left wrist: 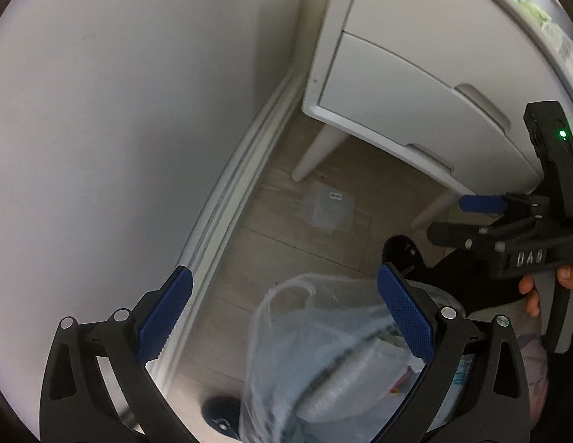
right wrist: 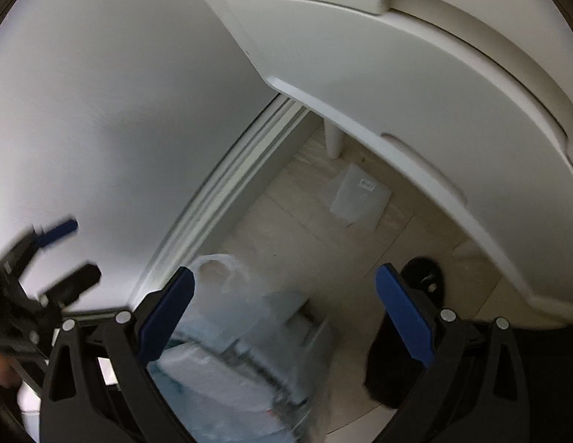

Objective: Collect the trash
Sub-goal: 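Move the open right tool down toward the white bag under the cabinet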

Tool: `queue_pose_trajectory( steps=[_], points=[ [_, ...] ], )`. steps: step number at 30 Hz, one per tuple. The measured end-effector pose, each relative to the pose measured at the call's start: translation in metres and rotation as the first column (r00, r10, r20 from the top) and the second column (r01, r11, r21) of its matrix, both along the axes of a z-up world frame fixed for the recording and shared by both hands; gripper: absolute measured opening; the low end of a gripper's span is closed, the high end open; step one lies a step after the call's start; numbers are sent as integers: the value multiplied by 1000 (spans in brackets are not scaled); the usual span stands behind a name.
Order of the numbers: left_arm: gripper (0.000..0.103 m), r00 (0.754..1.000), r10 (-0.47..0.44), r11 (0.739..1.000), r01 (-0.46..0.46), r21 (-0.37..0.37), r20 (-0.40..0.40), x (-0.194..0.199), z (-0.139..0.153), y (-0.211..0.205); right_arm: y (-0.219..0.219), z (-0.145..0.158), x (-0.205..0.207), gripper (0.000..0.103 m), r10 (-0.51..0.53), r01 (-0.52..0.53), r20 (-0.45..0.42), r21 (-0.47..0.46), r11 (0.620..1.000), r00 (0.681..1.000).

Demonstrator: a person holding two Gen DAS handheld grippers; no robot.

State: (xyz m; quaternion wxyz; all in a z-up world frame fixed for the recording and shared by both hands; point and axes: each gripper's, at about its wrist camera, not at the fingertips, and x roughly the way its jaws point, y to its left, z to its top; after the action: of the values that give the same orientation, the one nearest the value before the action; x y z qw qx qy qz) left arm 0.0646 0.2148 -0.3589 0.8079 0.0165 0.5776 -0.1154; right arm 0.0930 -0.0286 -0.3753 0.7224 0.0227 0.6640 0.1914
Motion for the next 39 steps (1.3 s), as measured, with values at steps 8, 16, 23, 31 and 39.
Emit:
queue_pose_trajectory(
  steps=[8,16,23,31,39],
  points=[
    [97,987,-154,988,154,-2,-42,47,-45,-3,11,-33,6,96,55,-57,-19,-78,995,998],
    [97,966,-253,966,250,-61,-47,71,-79,-11,23,-72,5,96,115,-125,-87,-117,985,990],
    [97,942,-329,944,325,-58,-69,87,-115,-25,4,-111,10,96,7,-19,-92,-125,992,996],
    [97,885,-460,887,456,-69,-66,87,-150,-54,1,-155,9,96,-3,-11,-83,-173,985,997],
    [97,852,-515,857,509,-79,-97,100,-193,-69,5,-211,14,96,2,-21,-115,-162,987,993]
  ],
)
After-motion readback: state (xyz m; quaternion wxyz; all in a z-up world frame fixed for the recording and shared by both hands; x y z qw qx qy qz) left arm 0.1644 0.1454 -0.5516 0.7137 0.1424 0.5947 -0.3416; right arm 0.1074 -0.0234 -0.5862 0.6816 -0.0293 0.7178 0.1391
